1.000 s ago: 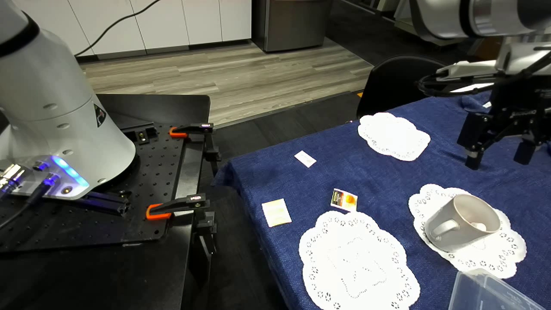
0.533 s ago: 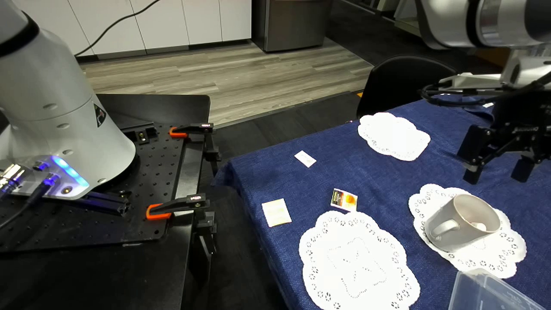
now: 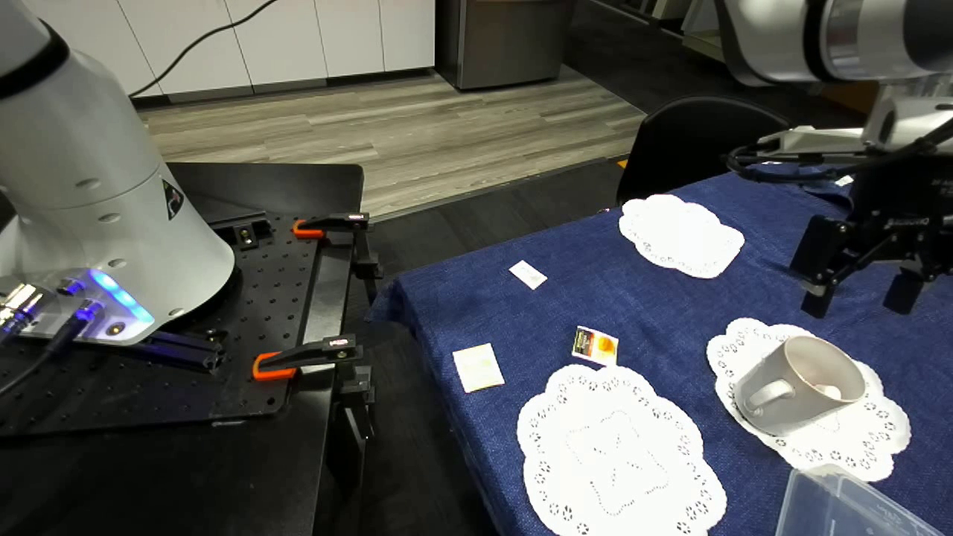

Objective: Remove the marker from the mug

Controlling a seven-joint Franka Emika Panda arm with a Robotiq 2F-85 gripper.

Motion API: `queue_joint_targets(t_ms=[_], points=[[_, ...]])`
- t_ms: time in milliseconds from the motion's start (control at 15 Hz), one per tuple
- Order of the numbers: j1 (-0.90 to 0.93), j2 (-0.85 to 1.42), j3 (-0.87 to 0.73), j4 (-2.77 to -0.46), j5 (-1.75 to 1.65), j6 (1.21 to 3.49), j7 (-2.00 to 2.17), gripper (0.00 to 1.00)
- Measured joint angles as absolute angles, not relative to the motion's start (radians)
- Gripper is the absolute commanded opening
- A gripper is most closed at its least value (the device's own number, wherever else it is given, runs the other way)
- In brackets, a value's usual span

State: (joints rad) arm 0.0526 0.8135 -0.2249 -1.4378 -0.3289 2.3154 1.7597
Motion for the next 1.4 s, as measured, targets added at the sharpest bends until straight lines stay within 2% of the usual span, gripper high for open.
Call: queue_joint_targets(t_ms=[67, 200, 267, 400, 467, 533, 1000, 1333, 1400], points=[[0.057, 0.814, -0.229, -1.438, -0.329, 2.315, 1.764, 0.74], [0.066, 0.814, -0.236, -1.438, -0.329, 2.315, 1.775, 0.66], [0.069, 0.814, -0.237, -1.438, -0.329, 2.315, 1.776, 0.57], [0.073, 0.817, -0.240, -1.438, -0.329, 2.315, 1.777, 0.55], [0.075, 0.819, -0.242, -1.438, -0.329, 2.315, 1.777, 0.50], [0.075, 0.823, -0.242, -1.438, -0.329, 2.315, 1.777, 0.54], [0.068, 0.874, -0.245, -1.423, -0.316, 2.317, 1.776, 0.55], [0.059, 0.919, -0.245, -1.372, -0.290, 2.316, 1.775, 0.34], [0.058, 0.927, -0.245, -1.360, -0.287, 2.316, 1.775, 0.34]])
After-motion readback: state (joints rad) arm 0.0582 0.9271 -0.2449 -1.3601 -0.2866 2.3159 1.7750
